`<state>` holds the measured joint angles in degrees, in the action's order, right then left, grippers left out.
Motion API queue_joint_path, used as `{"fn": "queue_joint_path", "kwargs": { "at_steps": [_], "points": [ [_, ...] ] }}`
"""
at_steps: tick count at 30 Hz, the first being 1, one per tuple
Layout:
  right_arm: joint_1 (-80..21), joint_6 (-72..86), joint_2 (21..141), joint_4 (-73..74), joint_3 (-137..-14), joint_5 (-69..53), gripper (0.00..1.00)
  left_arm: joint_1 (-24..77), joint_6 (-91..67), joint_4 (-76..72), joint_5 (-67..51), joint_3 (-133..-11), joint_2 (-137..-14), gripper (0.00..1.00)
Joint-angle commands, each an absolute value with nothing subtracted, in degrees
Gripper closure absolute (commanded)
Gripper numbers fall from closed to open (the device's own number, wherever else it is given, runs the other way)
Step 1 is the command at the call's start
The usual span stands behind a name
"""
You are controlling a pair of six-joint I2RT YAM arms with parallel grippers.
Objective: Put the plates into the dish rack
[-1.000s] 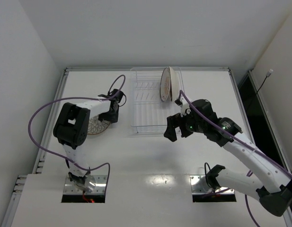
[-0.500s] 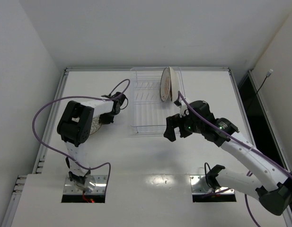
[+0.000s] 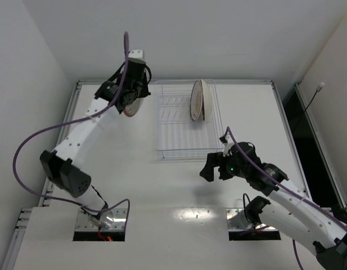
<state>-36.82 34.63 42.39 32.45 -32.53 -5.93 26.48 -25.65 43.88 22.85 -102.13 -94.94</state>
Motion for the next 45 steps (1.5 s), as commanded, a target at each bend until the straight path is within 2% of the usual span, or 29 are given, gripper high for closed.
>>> {"fn": "queue_joint_path", "kwargs": {
  "at_steps": [1,7,12,19,33,45],
  "points": [
    [-36.6,39.0,39.3,29.2,-33.1,-3.8,0.00,28.0,-25.6,36.5,18.4,-105.9,-85.6,1.00],
    [-37.1,41.0,39.3,28.7,-31.2,-2.5,0.01,28.0,-28.6,13.1,3.2,-101.4,-80.5,1.00],
    [-37.1,42.6,37.6,28.7,-29.5,-1.0,0.02,28.0,-36.8,1.9,-5.4,-100.9,-86.8,1.00],
    [-37.1,42.1,27.9,30.9,-30.7,1.0,0.00,26.1,-47.9,-12.4,-16.1,-99.8,-97.2,1.00],
    [-37.1,42.1,24.2,31.6,-30.1,1.1,0.00,26.1,-53.0,-21.1,-16.1,-98.6,-107.6,1.00],
    [-37.1,41.6,25.8,30.0,-29.6,0.0,0.00,26.6,-54.1,-23.3,-12.3,-96.0,-106.9,1.00]
  ]
}}
